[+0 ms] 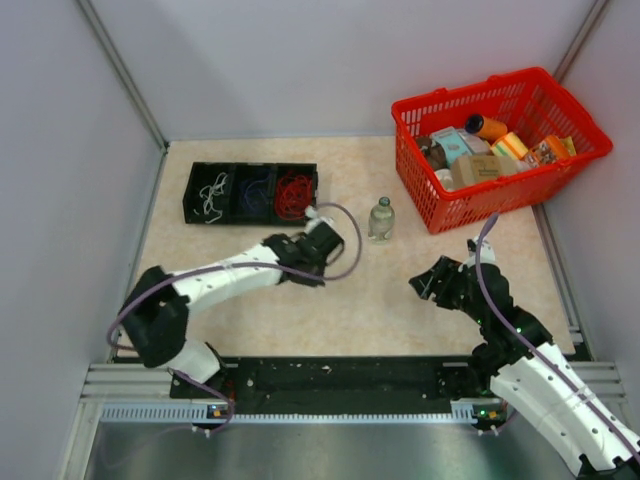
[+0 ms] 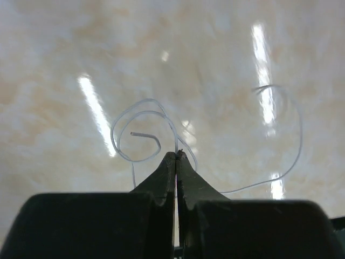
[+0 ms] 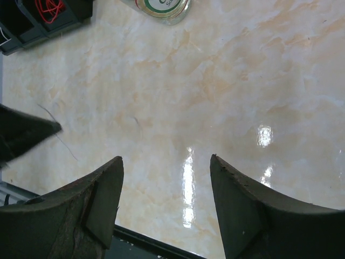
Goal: Untangle the cables
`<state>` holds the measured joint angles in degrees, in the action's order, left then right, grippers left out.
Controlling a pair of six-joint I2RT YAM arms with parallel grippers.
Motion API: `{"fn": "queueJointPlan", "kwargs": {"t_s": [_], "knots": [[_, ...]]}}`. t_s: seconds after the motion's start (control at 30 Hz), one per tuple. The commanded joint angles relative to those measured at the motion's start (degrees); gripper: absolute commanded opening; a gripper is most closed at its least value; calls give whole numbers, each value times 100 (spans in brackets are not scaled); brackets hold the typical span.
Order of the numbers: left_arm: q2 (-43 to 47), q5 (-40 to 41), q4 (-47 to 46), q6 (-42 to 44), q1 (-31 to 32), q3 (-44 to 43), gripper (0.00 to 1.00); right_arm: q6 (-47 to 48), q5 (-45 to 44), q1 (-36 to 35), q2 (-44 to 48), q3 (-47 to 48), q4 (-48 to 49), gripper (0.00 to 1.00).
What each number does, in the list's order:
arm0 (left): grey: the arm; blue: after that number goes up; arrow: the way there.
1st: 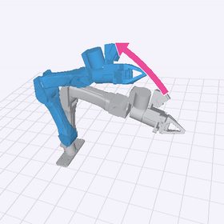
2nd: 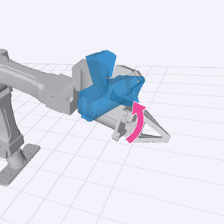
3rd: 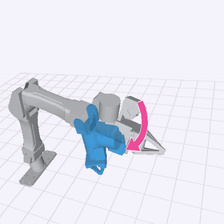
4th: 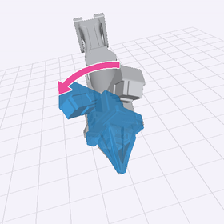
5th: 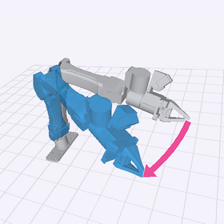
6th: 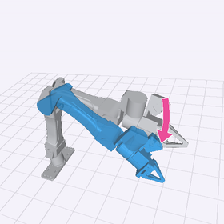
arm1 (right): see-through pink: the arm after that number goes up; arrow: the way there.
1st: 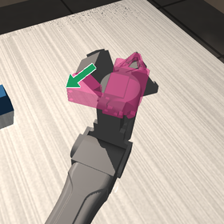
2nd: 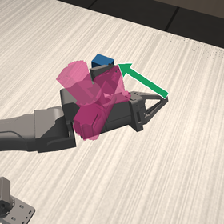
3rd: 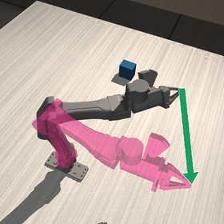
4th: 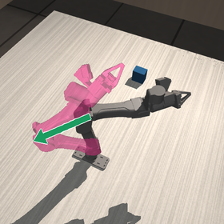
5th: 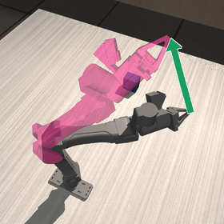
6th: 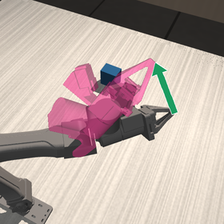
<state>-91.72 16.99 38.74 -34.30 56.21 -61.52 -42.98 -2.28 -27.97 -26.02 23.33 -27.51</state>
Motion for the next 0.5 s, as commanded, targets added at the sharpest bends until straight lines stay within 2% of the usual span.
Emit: {"fn": "queueJointPlan", "kwargs": {"t_s": [0.0, 0.13, 0.27, 0.37, 0.47], "knots": [[1216, -21, -113, 502, -1538, -18, 0, 106, 26, 28, -8, 75, 237, 64], [1491, 566, 54, 819, -3067, -649, 0, 132, 53, 28, -17, 75, 290, 65], [1140, 1147, 169, 1048, -4141, -1501, 0, 132, 96, 28, -52, 40, 395, 64], [719, 1245, 404, 979, -4626, -2230, 0, 132, 149, 28, -105, 31, 457, 64], [297, 1682, 451, 1039, -4706, -3092, 0, 158, 176, 28, -166, 31, 483, 64]]}}
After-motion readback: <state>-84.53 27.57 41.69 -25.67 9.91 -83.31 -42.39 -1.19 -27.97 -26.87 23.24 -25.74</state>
